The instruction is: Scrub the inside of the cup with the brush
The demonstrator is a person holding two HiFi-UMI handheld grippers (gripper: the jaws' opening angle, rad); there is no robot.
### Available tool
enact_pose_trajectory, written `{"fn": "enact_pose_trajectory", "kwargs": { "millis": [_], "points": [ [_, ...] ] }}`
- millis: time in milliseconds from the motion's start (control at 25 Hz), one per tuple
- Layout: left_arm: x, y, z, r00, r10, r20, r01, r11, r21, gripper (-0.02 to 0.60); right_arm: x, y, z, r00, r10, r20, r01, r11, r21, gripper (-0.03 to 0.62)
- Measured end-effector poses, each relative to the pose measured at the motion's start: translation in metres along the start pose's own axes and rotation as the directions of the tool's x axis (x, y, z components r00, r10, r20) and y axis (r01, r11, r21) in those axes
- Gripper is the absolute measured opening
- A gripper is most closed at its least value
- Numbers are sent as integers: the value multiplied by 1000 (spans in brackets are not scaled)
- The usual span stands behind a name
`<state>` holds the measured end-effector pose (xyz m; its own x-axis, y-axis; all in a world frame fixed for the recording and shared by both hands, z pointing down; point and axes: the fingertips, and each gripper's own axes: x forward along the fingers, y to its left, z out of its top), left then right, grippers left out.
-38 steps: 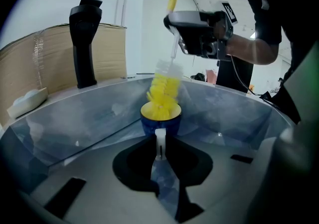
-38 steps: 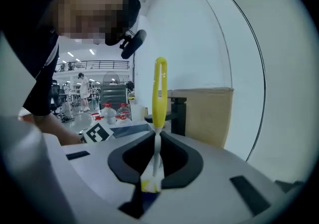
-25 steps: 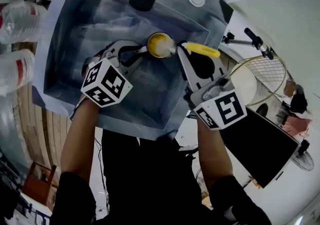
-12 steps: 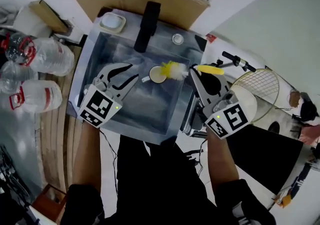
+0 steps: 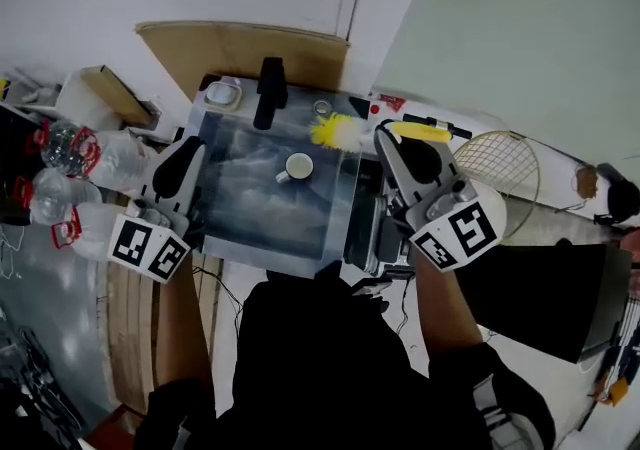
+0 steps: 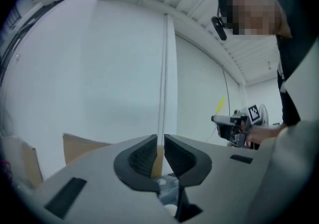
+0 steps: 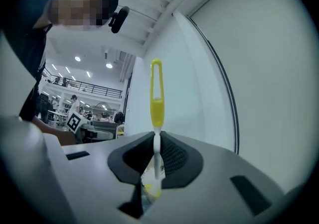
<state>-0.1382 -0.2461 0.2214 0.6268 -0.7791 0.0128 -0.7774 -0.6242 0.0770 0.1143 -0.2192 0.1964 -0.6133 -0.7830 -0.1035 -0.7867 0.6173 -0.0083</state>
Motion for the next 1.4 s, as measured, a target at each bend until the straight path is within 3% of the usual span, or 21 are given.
{"fn": "enact_pose_trajectory", "kwargs": {
  "millis": [120, 240, 480, 720, 1040, 1240, 1400],
  "points": [
    [-30, 0, 23, 997, 54, 47, -54, 999, -3, 15, -26, 2, 26, 996, -59, 67, 60, 998, -3, 41],
    [-65, -2, 27, 994, 99, 52, -100, 995, 9, 15, -54, 7, 33, 989, -103, 109, 102, 995, 11, 41],
    [-140, -26, 19, 982, 157, 109, -153, 987, -38, 15, -115, 40, 3, 982, -185, 44, 183, 982, 37, 41],
    [-224, -77, 1, 980, 169, 109, -163, 985, -60, 15, -165, 120, -16, 986, -163, -22, 163, 986, 33, 41],
    [-342, -129, -32, 962, 261, 76, -257, 965, -60, 15, -232, 220, -32, 989, -136, -57, 137, 991, 13, 41],
    [-382, -155, -48, 953, 299, 55, -295, 953, -71, 15, -259, 252, -36, 989, -114, -89, 114, 993, -13, 41],
    [-391, -195, -64, 968, 250, 31, -246, 966, -84, 17, -280, 274, -38, 992, -76, -102, 71, 996, -54, 41]
  ]
}}
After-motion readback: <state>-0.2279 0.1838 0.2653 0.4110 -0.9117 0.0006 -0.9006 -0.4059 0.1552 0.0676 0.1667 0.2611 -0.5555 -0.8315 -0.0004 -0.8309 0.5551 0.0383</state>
